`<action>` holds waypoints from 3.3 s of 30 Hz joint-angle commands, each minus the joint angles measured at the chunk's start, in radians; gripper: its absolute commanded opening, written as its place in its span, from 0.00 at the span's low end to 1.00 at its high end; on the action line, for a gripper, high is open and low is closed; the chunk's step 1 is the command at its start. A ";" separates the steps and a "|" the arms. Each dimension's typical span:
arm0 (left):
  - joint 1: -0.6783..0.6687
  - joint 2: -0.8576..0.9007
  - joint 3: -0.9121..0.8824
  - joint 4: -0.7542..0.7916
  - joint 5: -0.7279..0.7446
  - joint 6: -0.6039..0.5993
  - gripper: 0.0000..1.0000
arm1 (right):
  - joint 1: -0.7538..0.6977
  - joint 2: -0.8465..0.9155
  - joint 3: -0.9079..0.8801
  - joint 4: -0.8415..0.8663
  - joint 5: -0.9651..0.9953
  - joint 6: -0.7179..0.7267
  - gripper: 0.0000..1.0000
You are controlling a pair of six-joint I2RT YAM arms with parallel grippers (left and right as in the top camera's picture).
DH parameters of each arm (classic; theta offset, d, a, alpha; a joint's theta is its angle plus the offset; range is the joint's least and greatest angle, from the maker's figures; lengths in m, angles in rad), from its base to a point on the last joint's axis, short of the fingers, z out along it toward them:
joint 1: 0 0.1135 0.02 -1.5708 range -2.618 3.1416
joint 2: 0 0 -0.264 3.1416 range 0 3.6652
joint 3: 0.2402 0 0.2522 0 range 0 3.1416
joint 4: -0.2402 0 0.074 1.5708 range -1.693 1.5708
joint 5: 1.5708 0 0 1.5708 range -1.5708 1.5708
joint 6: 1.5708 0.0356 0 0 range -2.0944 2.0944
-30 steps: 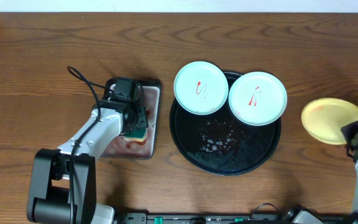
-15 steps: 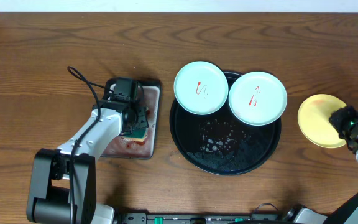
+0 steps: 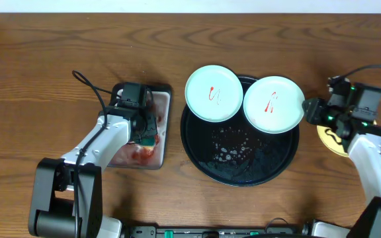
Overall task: Clean dirty plates on tray and stack at the side
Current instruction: 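Grasp the right pale green plate rim and pull it toward center, then rub the sponge in the soapy water with the left gripper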
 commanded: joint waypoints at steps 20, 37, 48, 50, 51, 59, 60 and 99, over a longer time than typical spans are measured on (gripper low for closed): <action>0.004 0.011 -0.012 -0.016 -0.010 0.010 0.56 | 0.108 0.235 0.019 0.200 0.137 -0.011 0.01; 0.004 0.011 -0.053 -0.002 -0.010 0.025 0.07 | 0.184 -0.063 -0.002 -0.262 0.132 0.019 0.01; 0.004 -0.116 -0.049 -0.030 -0.002 0.025 0.07 | 0.288 -0.001 -0.096 -0.188 0.132 0.023 0.01; 0.004 -0.185 -0.049 -0.045 0.018 0.024 0.07 | 0.302 0.014 -0.110 -0.163 0.132 0.023 0.01; 0.004 -0.213 -0.049 -0.052 0.022 0.024 0.07 | 0.309 0.022 -0.117 -0.150 0.131 0.024 0.01; 0.004 -0.377 -0.049 -0.066 0.159 0.008 0.08 | 0.336 0.082 -0.151 -0.076 0.129 0.023 0.01; 0.004 -0.387 -0.049 -0.066 0.176 -0.003 0.07 | 0.336 0.085 -0.151 -0.075 0.129 0.023 0.01; 0.526 -0.380 -0.049 0.107 1.138 0.040 0.07 | 0.336 0.091 -0.153 -0.072 0.129 0.023 0.01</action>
